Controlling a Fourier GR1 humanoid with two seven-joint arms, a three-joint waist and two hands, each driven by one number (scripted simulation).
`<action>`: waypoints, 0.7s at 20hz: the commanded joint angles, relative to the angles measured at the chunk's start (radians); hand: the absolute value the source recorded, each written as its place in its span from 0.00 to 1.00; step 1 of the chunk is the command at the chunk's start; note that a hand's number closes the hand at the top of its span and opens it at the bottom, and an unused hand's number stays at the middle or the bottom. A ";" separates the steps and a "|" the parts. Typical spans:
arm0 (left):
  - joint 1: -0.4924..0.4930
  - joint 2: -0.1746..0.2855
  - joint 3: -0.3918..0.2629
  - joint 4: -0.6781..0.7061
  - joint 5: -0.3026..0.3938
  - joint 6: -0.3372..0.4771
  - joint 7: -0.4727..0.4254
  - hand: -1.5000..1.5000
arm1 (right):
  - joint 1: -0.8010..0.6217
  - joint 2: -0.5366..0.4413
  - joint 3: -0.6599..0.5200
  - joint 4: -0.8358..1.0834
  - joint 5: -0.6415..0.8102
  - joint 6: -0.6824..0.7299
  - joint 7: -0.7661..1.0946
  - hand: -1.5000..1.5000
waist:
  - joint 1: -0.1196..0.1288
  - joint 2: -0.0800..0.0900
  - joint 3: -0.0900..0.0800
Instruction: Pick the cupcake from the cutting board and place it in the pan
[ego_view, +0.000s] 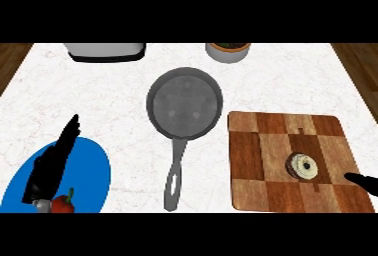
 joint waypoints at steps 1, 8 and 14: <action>0.023 0.008 0.003 -0.008 -0.006 -0.009 -0.003 0.50 | 0.101 -0.191 -0.011 -0.116 0.034 0.081 0.128 0.00 | 0.009 0.000 0.000; 0.000 -0.039 -0.032 0.002 -0.040 0.004 0.007 0.50 | -0.014 -0.314 0.032 -0.236 -0.011 0.300 0.341 0.00 | 0.034 0.006 0.002; -0.018 -0.030 -0.011 -0.032 -0.040 -0.022 0.063 0.50 | -0.144 -0.311 0.056 -0.269 -0.029 0.426 0.505 0.00 | 0.036 0.006 0.003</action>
